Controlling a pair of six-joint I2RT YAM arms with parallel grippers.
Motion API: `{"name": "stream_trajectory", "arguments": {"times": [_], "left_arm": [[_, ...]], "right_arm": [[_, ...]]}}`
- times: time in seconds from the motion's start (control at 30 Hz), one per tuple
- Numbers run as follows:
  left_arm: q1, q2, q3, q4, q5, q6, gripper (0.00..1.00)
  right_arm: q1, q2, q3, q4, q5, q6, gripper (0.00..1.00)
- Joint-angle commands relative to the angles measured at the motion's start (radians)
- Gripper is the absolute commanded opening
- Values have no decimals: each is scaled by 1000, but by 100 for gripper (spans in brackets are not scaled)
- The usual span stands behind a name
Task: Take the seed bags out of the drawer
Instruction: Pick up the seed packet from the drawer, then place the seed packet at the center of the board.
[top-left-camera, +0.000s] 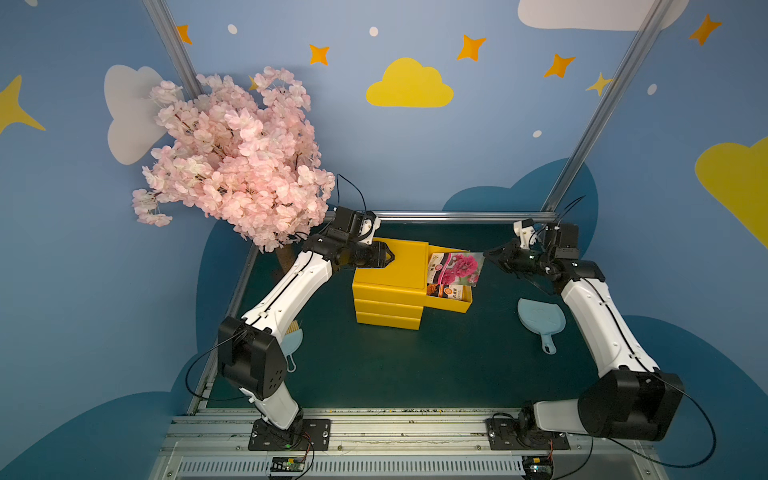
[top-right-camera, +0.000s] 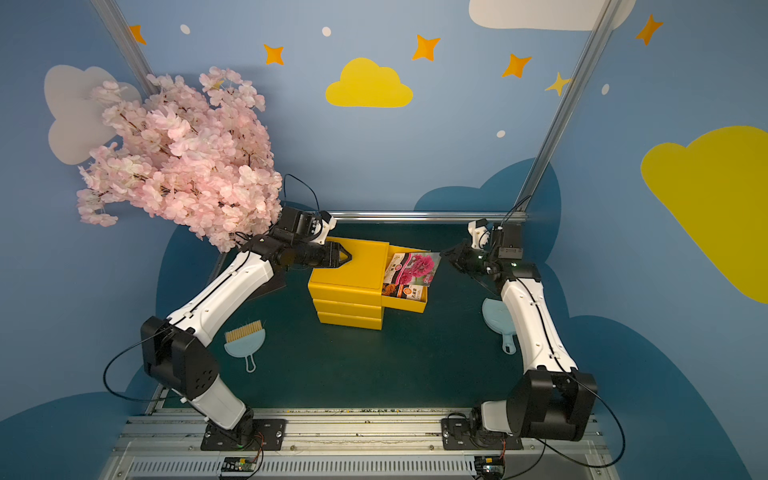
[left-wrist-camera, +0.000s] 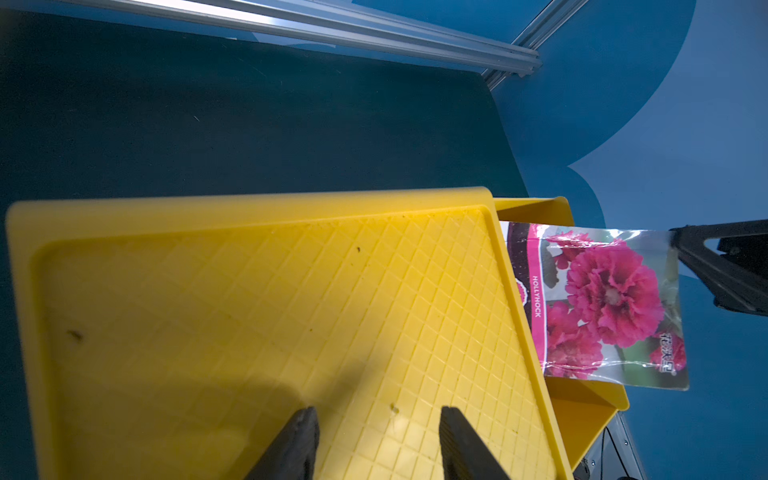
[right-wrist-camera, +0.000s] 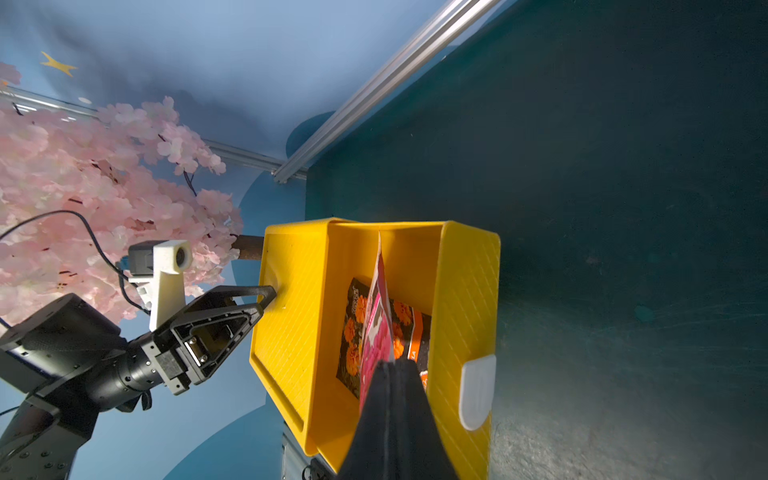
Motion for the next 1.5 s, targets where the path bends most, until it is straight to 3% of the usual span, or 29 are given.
{"name": "stream_trajectory", "arguments": {"times": [0.0,0.5,0.7,0.9,1.2,1.47], "left_arm": [[-2,63,-23,-169,-31,-5,53],[-2,68,-14,-175,-28,-8,53],[-2,74,-6,-184,-30,-4,53],[-2,75,-4,-186,-31,-5,53],[-5,77,-5,-186,-29,-10,53],[-6,83,-4,-183,-26,-10,53]], "right_arm": [[-49,-56,49,-11,9,-18,0],[-307,-69,64,211,-35,170,0],[-366,-47,47,292,23,235,0],[-358,17,0,343,47,261,0],[-268,211,-49,380,14,225,0],[-178,391,-29,407,59,179,0]]}}
